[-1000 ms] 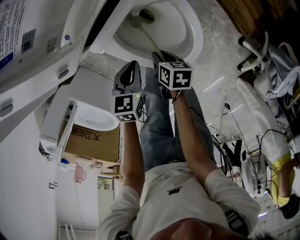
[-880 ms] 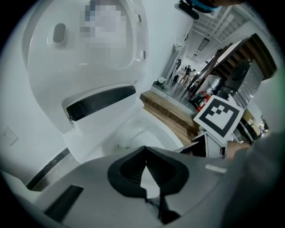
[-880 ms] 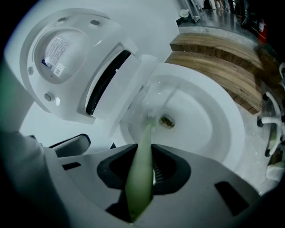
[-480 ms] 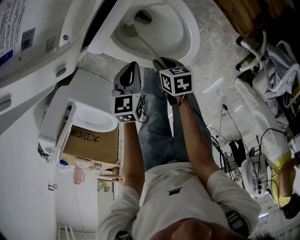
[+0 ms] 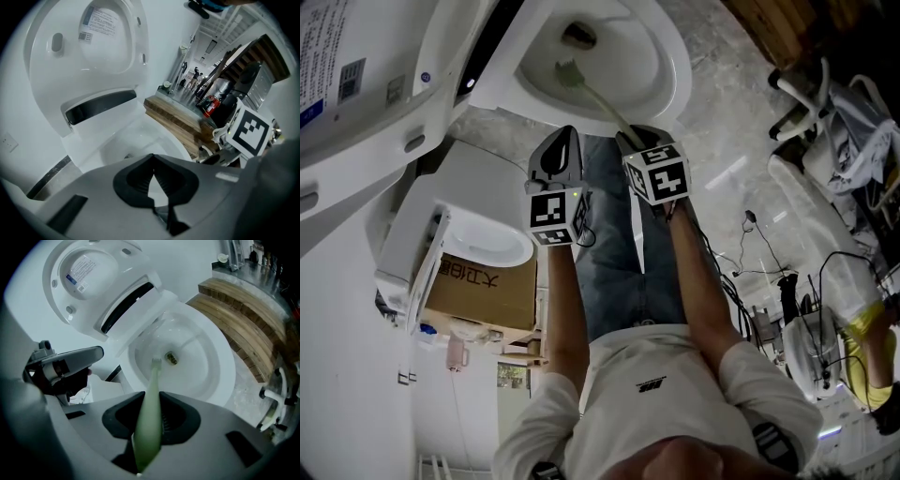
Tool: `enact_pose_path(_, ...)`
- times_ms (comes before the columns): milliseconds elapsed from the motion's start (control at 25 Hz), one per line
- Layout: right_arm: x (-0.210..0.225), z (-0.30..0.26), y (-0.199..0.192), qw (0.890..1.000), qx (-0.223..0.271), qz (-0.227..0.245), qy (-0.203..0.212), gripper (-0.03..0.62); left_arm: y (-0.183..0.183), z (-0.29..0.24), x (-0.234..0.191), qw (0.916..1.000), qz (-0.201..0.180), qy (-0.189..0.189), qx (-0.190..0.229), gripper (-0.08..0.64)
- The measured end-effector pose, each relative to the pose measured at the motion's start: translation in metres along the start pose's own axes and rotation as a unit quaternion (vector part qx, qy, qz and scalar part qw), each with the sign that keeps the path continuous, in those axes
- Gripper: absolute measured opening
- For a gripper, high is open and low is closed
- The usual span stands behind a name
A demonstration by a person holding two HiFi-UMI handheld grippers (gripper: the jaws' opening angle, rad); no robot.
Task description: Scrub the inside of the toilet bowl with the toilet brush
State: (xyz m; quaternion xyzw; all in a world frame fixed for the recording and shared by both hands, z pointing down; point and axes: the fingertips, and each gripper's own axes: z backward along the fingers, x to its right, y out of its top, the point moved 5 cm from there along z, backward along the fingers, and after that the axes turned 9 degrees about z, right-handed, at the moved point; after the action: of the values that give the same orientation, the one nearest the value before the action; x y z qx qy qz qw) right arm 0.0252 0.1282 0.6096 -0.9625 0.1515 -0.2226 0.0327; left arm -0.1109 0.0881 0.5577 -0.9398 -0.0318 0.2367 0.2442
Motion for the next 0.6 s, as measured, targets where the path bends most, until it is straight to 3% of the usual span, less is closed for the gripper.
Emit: enact_pose_path(600,0.045,0.030,-0.042,0.993,-0.055,0.082,-0.068,0.086,-0.008,-0.004,0.022,0.9999,-0.011,-0.011,-0.006,0.009)
